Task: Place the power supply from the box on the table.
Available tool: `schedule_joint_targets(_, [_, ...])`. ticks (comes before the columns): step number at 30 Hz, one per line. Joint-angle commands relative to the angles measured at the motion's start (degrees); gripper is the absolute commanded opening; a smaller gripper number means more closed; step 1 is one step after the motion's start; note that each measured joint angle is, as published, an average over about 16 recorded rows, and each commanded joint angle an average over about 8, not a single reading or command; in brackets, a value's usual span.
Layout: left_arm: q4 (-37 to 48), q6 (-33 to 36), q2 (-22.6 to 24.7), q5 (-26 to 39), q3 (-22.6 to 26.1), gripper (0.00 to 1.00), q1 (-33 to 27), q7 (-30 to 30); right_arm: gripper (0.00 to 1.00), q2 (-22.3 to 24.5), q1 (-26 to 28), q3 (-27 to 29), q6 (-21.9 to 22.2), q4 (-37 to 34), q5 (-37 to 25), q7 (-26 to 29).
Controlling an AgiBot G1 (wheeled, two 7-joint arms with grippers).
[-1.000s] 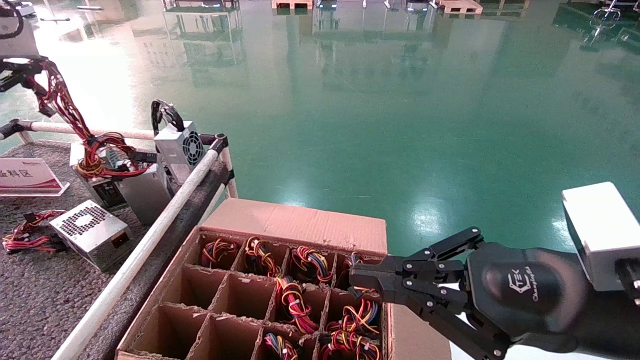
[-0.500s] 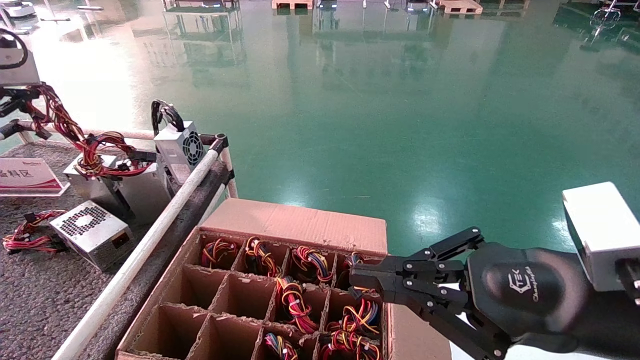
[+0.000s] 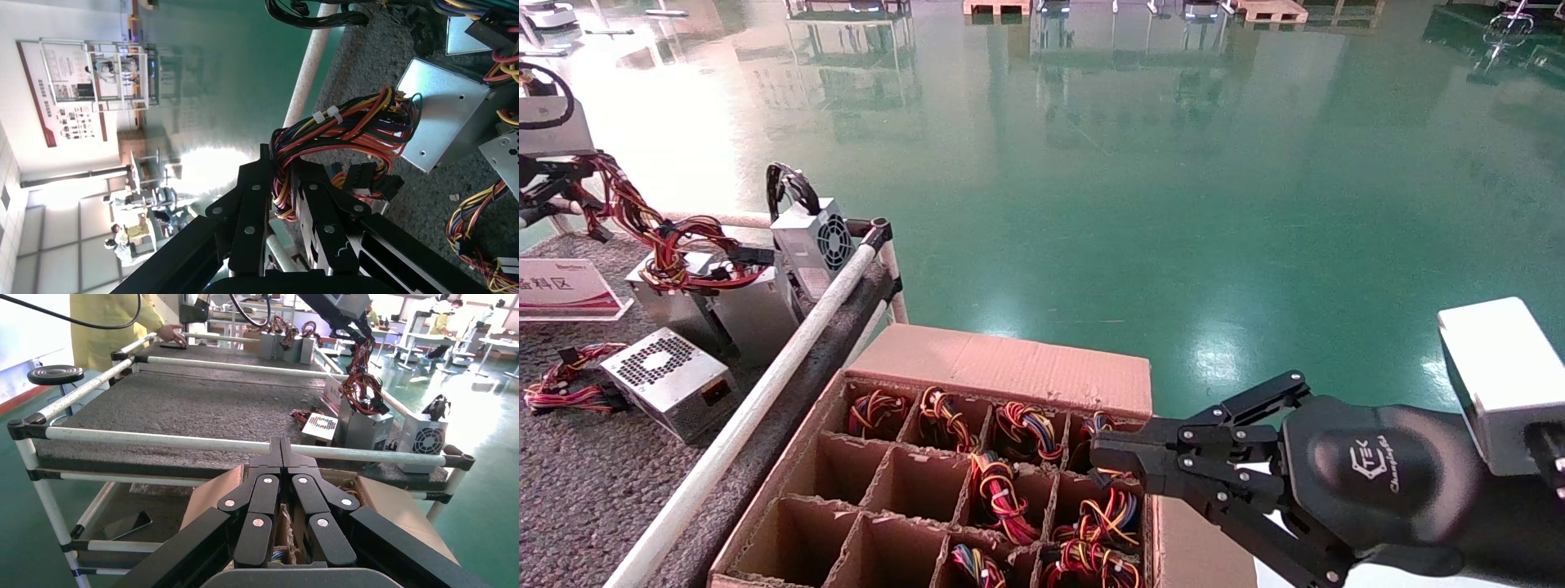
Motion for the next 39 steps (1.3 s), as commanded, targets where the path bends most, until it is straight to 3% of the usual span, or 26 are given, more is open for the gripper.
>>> schedule_joint_targets(1, [0.15, 0.03, 0.04, -0.10, -0.09, 1.00, 0.01, 0.02, 0.00, 0.00, 0.00, 0.00, 0.00, 0.00, 0.00, 0.00])
schedule_joint_targets(39, [2.48, 4.61, 1.57, 1.41, 1.46, 1.00, -3.70, -1.77, 0.00, 0.00, 0.00, 0.00, 0.00, 0.00, 0.00, 0.00])
